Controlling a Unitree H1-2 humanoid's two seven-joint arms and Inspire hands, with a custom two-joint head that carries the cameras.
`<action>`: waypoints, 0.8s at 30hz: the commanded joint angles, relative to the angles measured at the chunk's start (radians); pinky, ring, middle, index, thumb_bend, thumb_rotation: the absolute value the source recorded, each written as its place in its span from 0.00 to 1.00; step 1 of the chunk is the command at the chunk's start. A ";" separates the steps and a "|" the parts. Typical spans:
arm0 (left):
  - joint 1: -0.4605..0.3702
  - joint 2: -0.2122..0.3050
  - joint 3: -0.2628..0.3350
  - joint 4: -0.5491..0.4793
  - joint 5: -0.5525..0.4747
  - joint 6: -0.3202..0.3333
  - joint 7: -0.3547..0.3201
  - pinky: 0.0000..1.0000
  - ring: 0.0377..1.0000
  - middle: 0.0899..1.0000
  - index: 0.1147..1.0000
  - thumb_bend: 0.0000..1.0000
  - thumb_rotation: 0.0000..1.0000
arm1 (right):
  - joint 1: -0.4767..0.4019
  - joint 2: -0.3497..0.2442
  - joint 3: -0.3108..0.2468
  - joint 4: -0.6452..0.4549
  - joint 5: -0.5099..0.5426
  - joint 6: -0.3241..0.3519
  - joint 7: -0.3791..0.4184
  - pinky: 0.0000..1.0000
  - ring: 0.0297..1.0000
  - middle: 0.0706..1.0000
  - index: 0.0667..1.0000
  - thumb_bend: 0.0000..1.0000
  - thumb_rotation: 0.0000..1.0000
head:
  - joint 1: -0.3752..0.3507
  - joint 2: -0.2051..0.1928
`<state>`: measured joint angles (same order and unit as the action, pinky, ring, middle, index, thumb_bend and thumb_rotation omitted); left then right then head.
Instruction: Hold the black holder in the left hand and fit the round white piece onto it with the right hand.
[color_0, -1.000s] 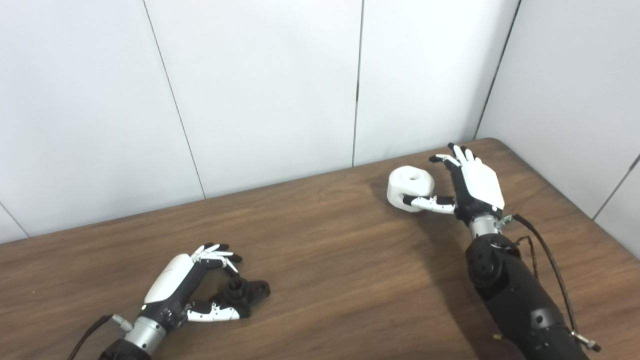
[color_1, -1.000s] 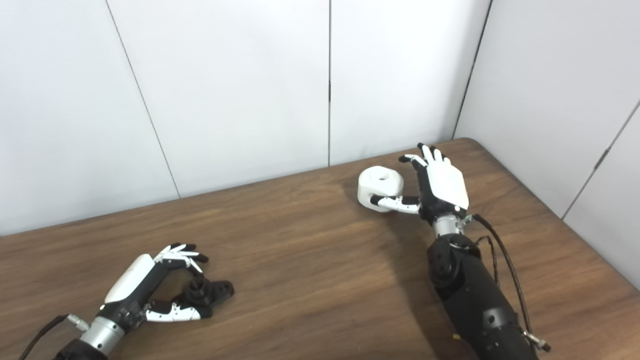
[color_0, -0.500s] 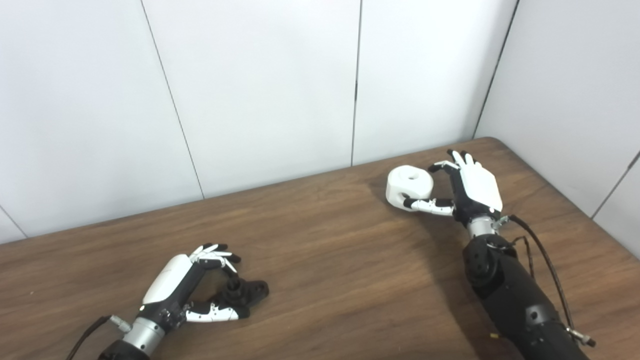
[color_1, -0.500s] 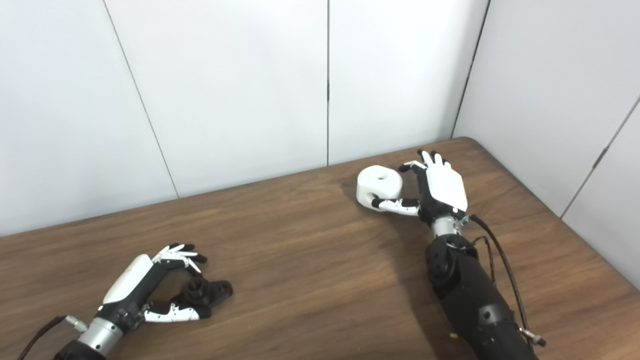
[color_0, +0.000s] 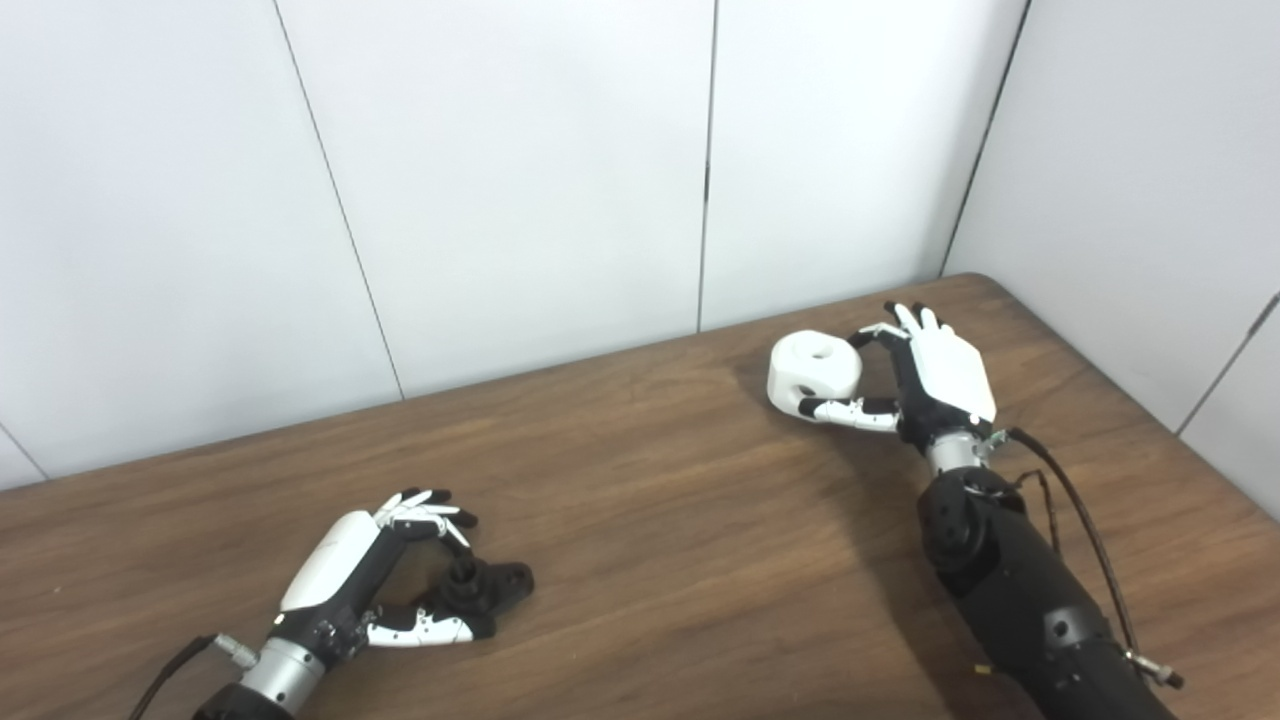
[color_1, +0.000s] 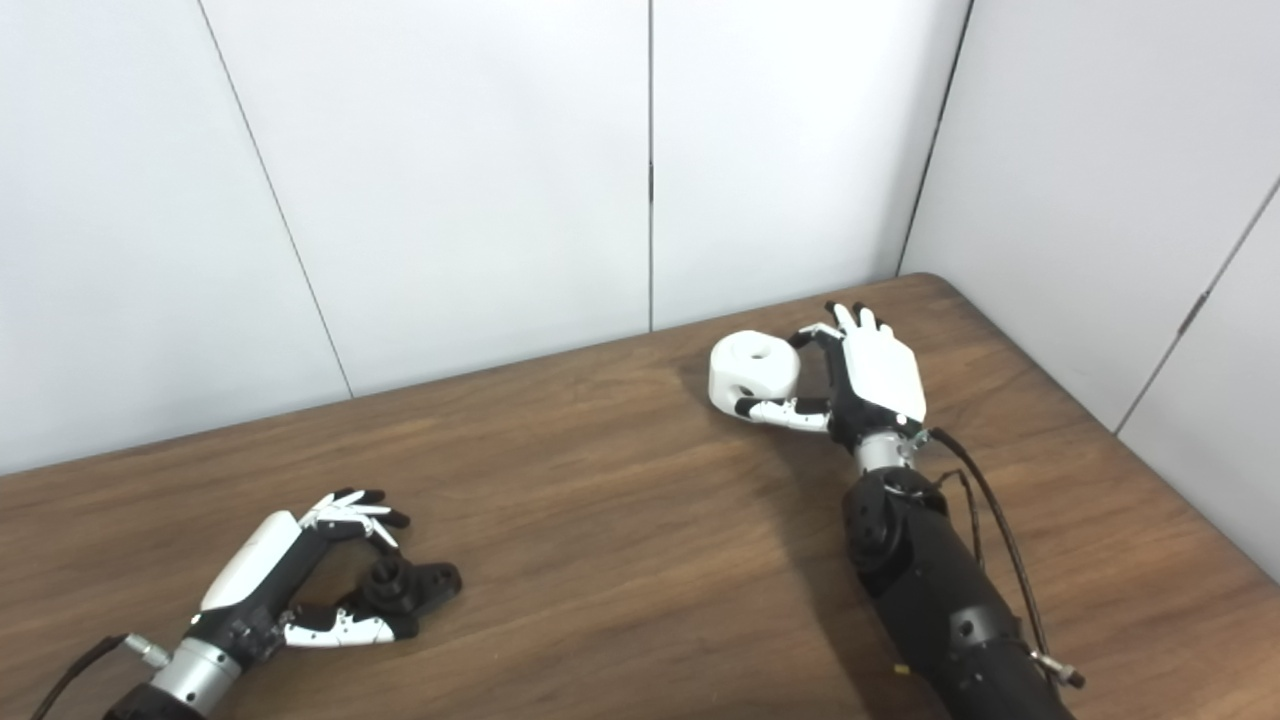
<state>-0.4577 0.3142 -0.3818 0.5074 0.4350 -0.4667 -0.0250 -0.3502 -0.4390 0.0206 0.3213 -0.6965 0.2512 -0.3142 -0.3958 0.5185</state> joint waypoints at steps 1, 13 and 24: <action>0.027 0.015 -0.001 0.005 0.004 -0.002 -0.002 0.99 0.91 0.74 0.41 0.52 0.04 | -0.046 -0.027 -0.004 -0.025 -0.005 -0.009 -0.018 1.00 1.00 0.94 0.67 0.90 0.57 | 0.001 0.000; 0.033 0.022 -0.006 -0.011 0.002 -0.003 0.013 0.98 0.91 0.73 0.41 0.52 0.05 | -0.076 -0.010 0.032 0.090 -0.019 -0.066 -0.145 1.00 1.00 0.81 0.48 0.69 0.33 | 0.019 0.003; 0.044 0.027 -0.013 -0.017 0.003 -0.003 0.030 0.98 0.90 0.73 0.41 0.52 0.05 | -0.077 -0.004 0.036 0.098 -0.006 -0.085 -0.170 1.00 1.00 0.81 0.45 0.52 0.16 | 0.028 0.007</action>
<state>-0.4442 0.3299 -0.3962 0.4807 0.4356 -0.4663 -0.0078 -0.3943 -0.4311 0.0573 0.4316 -0.7025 0.1825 -0.4731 -0.3666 0.5246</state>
